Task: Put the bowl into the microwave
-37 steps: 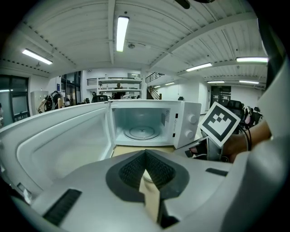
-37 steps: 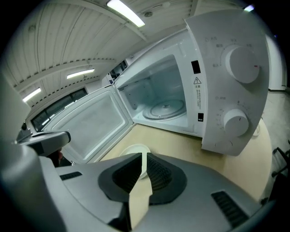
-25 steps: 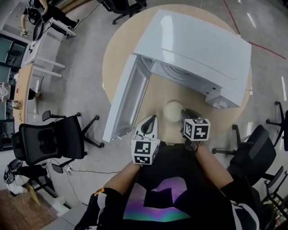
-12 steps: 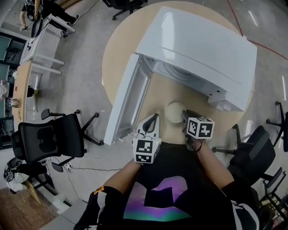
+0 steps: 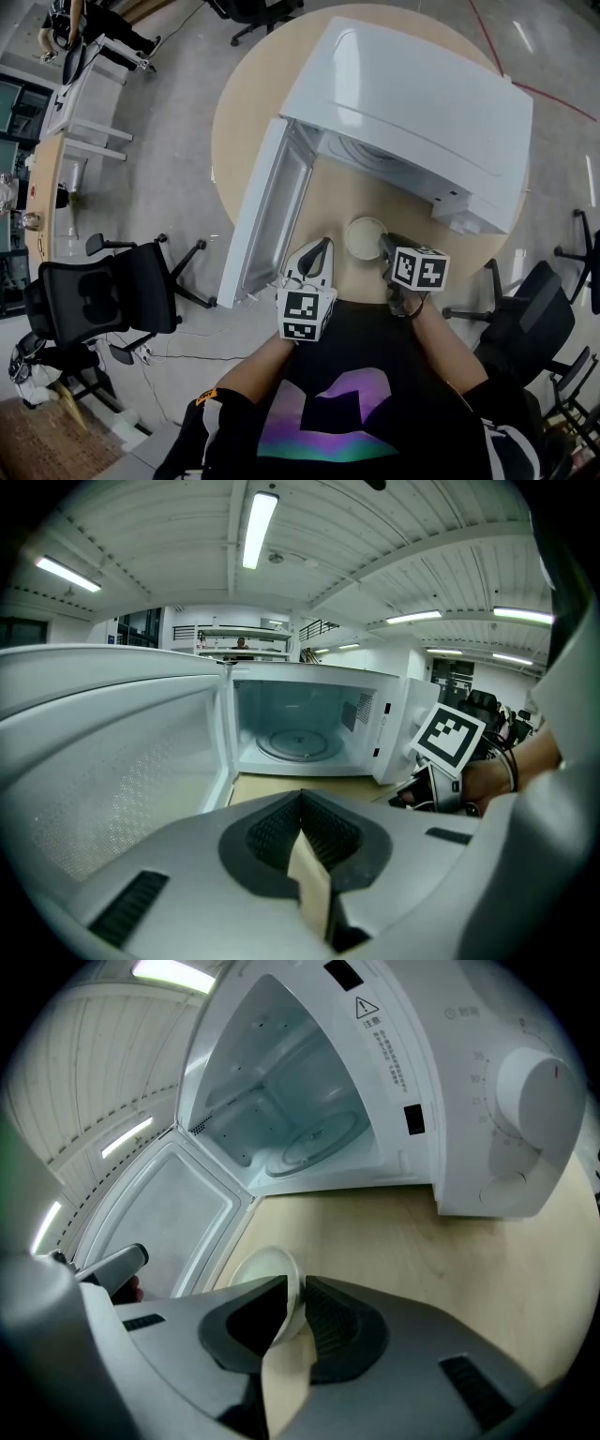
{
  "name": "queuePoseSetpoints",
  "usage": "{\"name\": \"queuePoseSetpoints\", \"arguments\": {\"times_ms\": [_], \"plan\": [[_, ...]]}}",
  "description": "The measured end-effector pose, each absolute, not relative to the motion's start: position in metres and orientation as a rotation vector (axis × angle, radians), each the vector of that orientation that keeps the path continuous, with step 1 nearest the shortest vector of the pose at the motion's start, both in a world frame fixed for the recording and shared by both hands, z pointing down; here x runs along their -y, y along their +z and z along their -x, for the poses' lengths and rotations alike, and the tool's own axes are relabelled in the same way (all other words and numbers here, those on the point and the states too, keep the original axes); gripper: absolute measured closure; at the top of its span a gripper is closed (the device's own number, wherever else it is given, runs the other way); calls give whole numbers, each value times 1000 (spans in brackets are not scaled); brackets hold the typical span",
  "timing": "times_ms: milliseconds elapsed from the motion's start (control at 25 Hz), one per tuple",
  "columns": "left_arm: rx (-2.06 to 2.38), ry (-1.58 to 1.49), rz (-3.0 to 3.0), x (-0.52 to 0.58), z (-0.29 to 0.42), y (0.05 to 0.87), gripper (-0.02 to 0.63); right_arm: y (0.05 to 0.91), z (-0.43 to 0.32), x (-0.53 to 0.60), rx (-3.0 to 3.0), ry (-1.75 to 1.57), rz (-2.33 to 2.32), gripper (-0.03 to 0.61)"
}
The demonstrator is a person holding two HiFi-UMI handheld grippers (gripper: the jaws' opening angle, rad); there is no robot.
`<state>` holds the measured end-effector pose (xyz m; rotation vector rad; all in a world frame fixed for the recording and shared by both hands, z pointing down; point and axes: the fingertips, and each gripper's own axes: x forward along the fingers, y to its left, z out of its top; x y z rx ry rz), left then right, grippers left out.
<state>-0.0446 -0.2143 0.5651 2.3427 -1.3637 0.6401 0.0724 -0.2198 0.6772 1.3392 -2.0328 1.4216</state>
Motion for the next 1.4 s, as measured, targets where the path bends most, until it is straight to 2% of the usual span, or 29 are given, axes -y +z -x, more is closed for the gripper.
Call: {"name": "queuePoseSetpoints", "arguments": {"times_ms": [520,1400], "plan": [[1372,644,-2351,213,53,561,568,676,-77,220,1967,1729,-1446,541],[1426,543,-2412,253,50,524,568,587,-81,298,2146,1820,-1707,541]]}}
